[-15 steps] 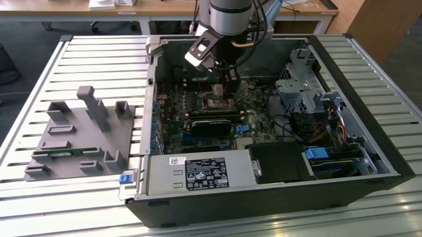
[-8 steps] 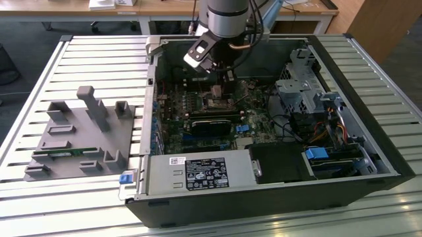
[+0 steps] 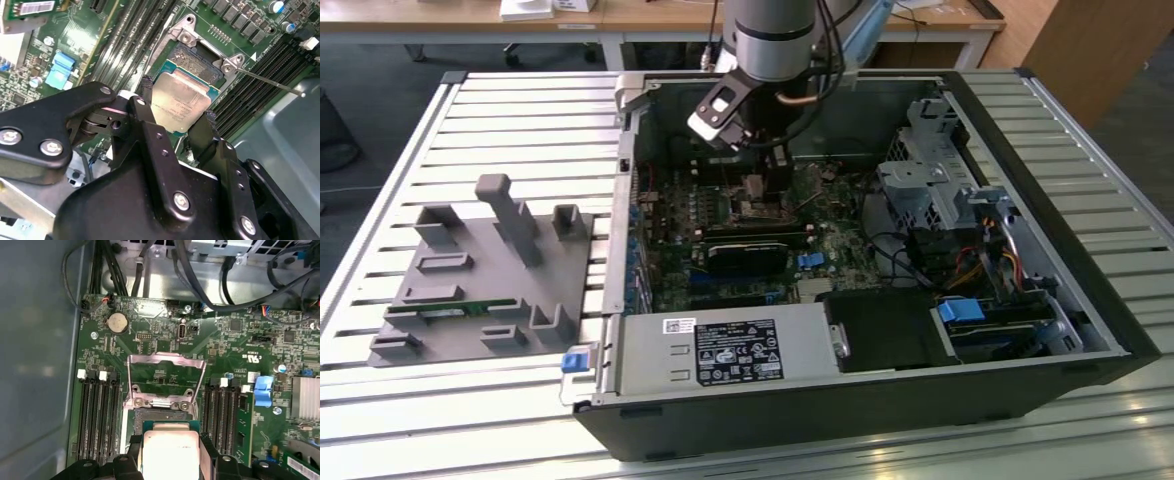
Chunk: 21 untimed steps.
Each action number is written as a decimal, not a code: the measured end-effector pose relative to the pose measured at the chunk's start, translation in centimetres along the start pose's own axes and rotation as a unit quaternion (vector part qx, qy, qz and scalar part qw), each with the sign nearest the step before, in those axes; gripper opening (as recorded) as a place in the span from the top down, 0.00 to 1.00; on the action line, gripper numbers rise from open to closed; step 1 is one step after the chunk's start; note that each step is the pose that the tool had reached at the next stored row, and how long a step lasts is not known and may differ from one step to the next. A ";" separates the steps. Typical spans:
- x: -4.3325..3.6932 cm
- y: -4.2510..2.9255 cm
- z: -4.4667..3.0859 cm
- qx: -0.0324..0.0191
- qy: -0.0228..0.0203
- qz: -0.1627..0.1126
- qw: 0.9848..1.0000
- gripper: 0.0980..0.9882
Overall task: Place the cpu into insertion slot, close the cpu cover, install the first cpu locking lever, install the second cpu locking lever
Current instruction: 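Place the cpu into insertion slot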
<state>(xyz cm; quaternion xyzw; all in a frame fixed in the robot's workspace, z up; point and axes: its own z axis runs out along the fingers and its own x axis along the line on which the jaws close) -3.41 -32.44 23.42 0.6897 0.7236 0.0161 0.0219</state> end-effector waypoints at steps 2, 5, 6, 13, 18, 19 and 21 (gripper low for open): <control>0.09 -0.03 0.15 0.000 0.000 0.001 1.000 0.51; 0.15 -0.09 0.31 0.000 0.000 0.005 1.000 0.51; 0.17 -0.10 0.35 0.000 0.000 0.006 1.000 0.51; 0.23 -0.17 0.64 0.000 0.000 0.007 1.000 0.51; 0.36 -0.23 0.79 0.000 0.000 0.007 1.000 0.51; 0.40 -0.24 0.82 0.000 0.000 0.007 1.000 0.51; 0.50 -0.24 0.87 0.000 0.000 0.007 1.000 0.51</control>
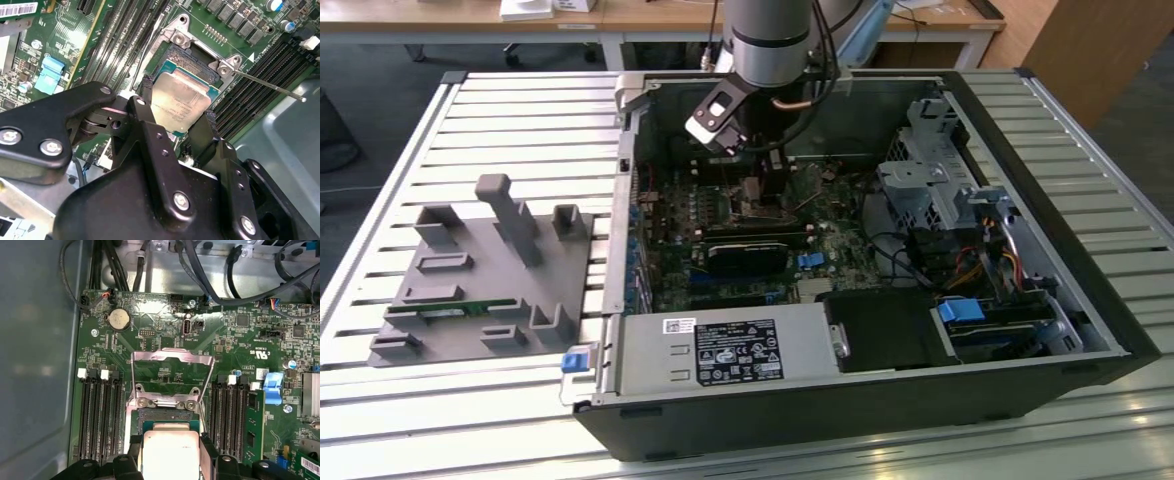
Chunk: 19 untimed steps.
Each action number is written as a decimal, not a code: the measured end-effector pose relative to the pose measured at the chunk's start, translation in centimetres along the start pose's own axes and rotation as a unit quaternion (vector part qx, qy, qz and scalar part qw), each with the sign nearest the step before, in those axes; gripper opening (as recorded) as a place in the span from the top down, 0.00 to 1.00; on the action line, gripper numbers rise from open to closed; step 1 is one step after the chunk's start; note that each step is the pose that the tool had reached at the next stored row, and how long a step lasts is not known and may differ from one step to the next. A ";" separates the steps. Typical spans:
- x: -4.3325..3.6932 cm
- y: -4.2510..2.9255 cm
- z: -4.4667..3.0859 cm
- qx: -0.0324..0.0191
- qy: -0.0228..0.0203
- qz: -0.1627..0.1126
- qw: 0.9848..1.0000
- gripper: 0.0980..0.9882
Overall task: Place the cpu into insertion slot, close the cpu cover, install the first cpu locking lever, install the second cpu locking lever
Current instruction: 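Place the cpu into insertion slot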
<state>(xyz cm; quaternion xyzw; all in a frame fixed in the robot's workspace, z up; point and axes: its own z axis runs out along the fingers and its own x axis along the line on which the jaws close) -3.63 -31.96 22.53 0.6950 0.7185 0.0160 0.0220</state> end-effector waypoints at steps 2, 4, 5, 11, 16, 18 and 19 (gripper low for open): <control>0.07 -0.01 0.05 0.000 0.000 0.000 1.000 0.51; 0.17 -0.01 0.10 0.000 0.000 0.000 1.000 0.51; 0.25 -0.01 0.13 0.000 0.000 0.000 1.000 0.51; 0.67 -0.05 0.43 0.000 0.000 0.001 1.000 0.51; 0.68 -0.13 0.98 0.000 -0.001 0.002 1.000 0.51; 0.68 -0.15 1.13 0.000 -0.001 0.002 1.000 0.51; 0.68 -0.16 1.23 0.000 -0.003 0.002 1.000 0.51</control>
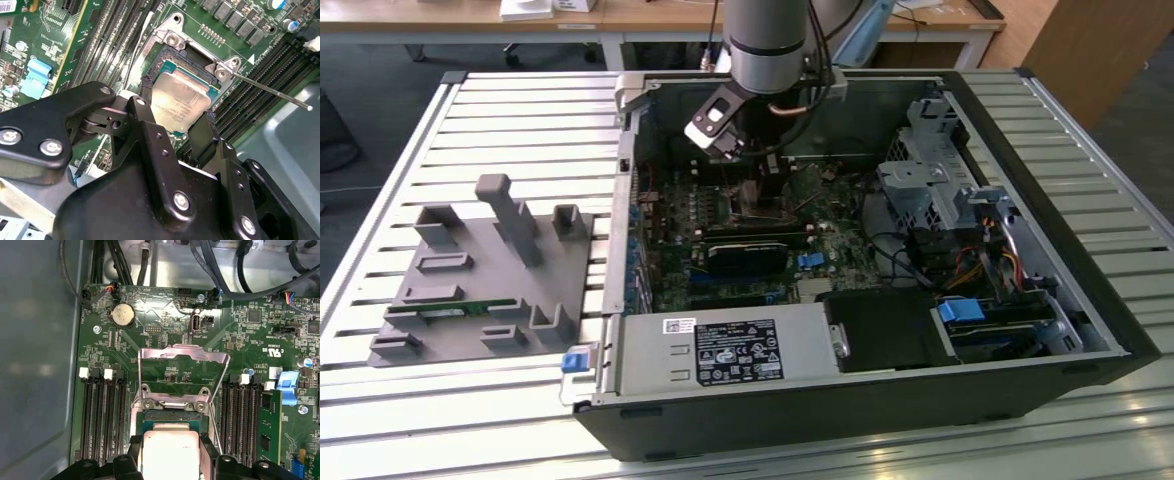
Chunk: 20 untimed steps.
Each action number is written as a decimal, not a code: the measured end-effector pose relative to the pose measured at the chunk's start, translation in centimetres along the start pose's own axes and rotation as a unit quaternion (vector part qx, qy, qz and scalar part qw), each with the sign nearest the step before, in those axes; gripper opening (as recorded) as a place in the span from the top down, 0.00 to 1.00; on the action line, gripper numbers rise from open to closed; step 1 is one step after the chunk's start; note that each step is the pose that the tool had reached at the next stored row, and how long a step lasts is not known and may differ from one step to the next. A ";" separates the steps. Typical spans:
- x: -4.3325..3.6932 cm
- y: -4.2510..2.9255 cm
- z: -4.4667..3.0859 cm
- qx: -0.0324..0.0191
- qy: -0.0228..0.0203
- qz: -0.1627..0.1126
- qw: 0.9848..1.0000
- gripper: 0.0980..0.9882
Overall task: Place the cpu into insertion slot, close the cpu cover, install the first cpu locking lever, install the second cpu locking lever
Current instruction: 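Place the cpu into insertion slot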
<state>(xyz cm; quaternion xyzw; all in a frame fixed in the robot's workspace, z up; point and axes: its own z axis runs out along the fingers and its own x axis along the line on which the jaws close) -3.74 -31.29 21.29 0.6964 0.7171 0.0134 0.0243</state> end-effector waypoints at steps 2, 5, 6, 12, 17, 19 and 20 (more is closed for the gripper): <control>0.00 0.00 0.10 0.000 -0.004 0.000 1.000 0.51; 0.00 -0.01 0.23 0.000 -0.005 0.000 1.000 0.51; 0.00 -0.01 0.27 0.000 -0.005 0.000 1.000 0.51; 0.01 -0.02 0.48 0.000 -0.005 0.000 1.000 0.51; 0.01 -0.03 0.69 0.000 -0.005 0.000 1.000 0.51; 0.01 -0.04 0.78 0.000 -0.006 0.000 1.000 0.51; 0.02 -0.04 0.83 0.000 -0.007 0.000 1.000 0.51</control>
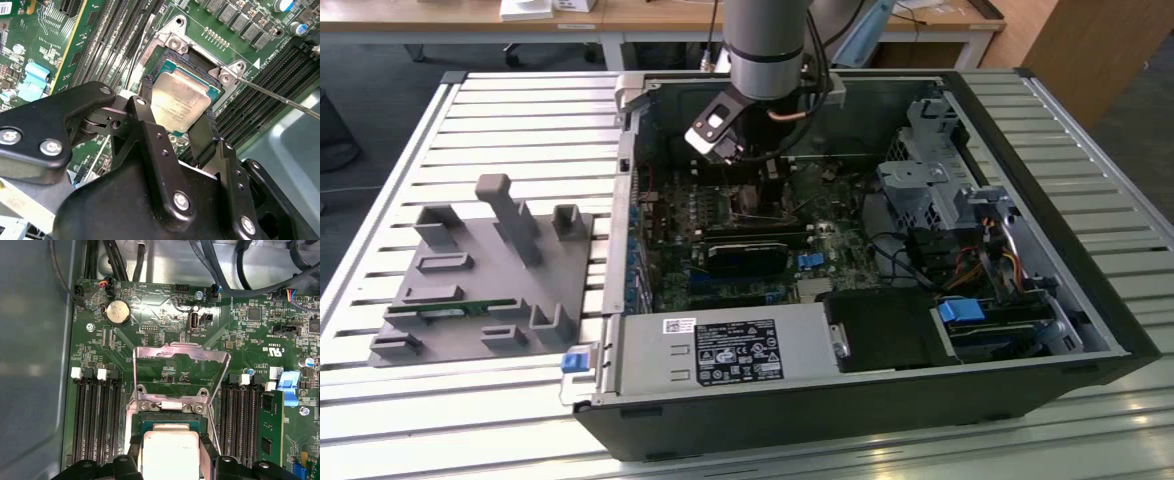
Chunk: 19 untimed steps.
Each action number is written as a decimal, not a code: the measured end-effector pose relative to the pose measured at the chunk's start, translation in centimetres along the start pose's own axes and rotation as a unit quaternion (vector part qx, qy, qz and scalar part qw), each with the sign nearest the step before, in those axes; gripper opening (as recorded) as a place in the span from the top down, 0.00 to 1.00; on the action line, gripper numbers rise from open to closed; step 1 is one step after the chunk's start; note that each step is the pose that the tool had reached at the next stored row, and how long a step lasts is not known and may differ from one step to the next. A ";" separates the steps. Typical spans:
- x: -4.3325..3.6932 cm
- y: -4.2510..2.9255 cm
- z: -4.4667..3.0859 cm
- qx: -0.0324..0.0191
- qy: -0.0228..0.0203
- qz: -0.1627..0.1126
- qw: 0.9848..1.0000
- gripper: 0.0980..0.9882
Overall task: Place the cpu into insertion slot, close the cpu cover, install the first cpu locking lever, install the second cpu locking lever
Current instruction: 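Place the cpu into insertion slot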
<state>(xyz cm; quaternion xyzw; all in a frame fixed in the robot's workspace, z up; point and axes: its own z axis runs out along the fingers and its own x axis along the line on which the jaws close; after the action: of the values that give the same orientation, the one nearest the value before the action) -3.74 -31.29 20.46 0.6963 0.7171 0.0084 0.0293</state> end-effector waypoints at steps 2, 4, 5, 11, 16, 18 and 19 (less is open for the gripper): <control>-0.01 0.00 0.03 0.000 0.000 0.000 1.000 0.51; 0.00 0.00 0.07 0.000 0.000 0.000 1.000 0.51; 0.00 0.00 0.08 0.000 0.000 0.000 1.000 0.51; 0.01 -0.01 0.20 0.000 0.000 0.000 1.000 0.51; 0.01 -0.01 0.35 0.000 0.000 0.003 1.000 0.51; 0.03 -0.01 0.44 0.000 0.000 0.003 1.000 0.51; 0.03 -0.01 0.48 0.000 0.000 0.003 1.000 0.51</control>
<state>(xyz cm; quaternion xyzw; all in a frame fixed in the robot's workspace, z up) -3.73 -31.27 19.98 0.6983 0.7152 0.0081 0.0295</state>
